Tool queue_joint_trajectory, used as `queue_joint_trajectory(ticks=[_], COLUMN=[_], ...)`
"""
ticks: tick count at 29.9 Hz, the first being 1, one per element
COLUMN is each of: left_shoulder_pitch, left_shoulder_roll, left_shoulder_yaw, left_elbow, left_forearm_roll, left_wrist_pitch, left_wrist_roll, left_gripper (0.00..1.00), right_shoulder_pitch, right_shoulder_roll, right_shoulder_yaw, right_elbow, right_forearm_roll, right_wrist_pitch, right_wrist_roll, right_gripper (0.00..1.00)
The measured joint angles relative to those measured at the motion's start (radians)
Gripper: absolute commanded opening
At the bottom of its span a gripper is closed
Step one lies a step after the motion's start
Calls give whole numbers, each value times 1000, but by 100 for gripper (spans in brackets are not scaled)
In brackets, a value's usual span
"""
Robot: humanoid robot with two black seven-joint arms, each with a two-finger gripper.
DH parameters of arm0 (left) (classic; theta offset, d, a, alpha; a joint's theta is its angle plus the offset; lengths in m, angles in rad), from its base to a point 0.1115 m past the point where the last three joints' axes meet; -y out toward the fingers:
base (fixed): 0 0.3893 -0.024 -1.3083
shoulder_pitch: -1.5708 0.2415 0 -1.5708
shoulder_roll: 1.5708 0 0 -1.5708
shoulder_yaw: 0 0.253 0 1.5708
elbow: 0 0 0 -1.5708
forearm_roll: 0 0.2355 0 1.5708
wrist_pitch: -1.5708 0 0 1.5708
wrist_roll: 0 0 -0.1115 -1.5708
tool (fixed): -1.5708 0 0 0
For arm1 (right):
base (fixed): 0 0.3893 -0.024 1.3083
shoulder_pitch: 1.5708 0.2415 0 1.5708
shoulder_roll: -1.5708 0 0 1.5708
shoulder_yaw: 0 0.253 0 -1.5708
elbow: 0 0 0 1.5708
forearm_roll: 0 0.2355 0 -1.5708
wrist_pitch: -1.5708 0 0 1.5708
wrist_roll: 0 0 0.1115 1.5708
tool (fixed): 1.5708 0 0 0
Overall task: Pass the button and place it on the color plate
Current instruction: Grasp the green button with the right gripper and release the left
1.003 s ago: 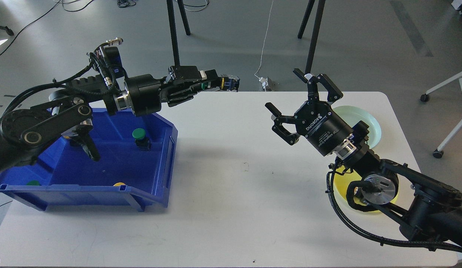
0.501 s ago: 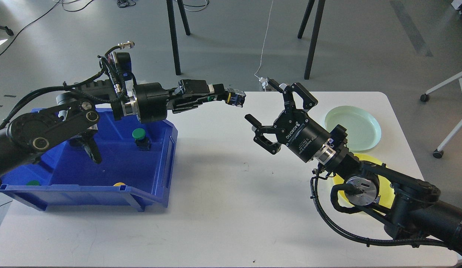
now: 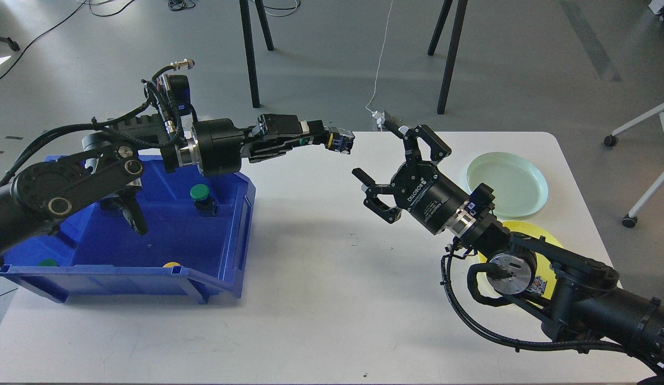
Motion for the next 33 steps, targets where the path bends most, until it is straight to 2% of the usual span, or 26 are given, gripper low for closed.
queue_joint_trajectory(ticks=[17,33], left_shoulder_pitch=[0,0], left_shoulder_roll=[0,0], left_shoulder_yaw=[-1,3], left_elbow=[3,4], left_forearm_roll=[0,1], left_wrist_pitch=[0,0], left_wrist_roll=[0,0], left_gripper=[17,17], right_shoulder_pitch=[63,82], right_shoulder_roll=[73,116], right_shoulder_yaw=[-48,-52], right_elbow=[-62,-103], right_forearm_roll=[0,1], right_wrist_pitch=[18,6], right_wrist_roll=[-3,-2], right_gripper=[98,89])
